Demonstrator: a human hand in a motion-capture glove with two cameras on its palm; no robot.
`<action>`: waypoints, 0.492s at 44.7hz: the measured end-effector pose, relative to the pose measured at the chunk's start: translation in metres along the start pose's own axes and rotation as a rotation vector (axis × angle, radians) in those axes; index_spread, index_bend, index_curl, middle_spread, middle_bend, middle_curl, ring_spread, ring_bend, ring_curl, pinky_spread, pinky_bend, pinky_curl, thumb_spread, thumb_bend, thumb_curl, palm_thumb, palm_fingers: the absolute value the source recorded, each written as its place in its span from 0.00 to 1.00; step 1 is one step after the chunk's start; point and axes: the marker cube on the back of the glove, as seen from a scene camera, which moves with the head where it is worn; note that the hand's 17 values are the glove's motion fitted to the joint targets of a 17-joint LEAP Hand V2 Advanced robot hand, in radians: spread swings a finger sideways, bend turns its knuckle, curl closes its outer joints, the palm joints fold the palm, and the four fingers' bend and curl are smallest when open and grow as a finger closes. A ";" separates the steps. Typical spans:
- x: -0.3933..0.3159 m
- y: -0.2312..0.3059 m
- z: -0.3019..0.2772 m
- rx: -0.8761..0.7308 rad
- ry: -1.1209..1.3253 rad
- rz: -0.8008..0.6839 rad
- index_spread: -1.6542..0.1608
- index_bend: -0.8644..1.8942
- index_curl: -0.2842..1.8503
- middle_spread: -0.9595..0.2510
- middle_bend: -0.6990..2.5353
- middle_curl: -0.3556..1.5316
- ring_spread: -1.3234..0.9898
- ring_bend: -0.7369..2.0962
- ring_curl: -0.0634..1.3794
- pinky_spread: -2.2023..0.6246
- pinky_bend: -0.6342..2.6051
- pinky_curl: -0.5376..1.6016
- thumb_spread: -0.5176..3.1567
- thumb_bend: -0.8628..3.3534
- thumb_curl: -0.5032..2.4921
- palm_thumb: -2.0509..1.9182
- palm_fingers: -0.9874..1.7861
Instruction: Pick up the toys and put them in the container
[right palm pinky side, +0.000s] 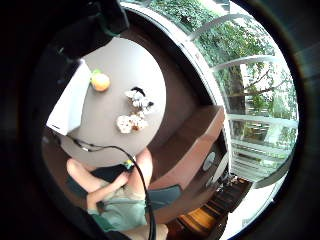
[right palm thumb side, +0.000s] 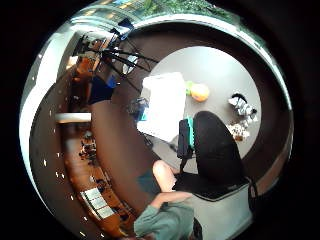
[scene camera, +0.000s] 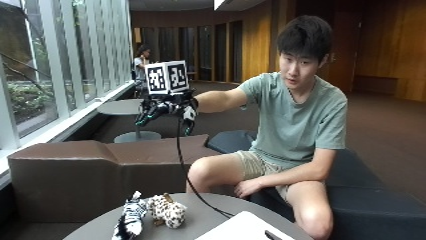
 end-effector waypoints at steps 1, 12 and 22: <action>-0.001 -0.002 0.002 0.001 0.000 -0.001 0.85 0.31 0.13 0.77 0.26 0.20 0.56 0.37 0.07 0.78 0.38 0.31 0.26 0.23 0.18 0.54 0.41; -0.010 -0.055 0.086 -0.067 0.023 -0.011 0.81 0.33 0.14 0.76 0.28 0.25 0.55 0.42 0.14 0.78 0.47 0.38 0.43 0.25 0.21 0.57 0.33; -0.016 -0.093 0.167 -0.174 0.013 -0.022 0.80 0.33 0.15 0.76 0.29 0.30 0.54 0.45 0.17 0.77 0.49 0.40 0.49 0.25 0.24 0.57 0.30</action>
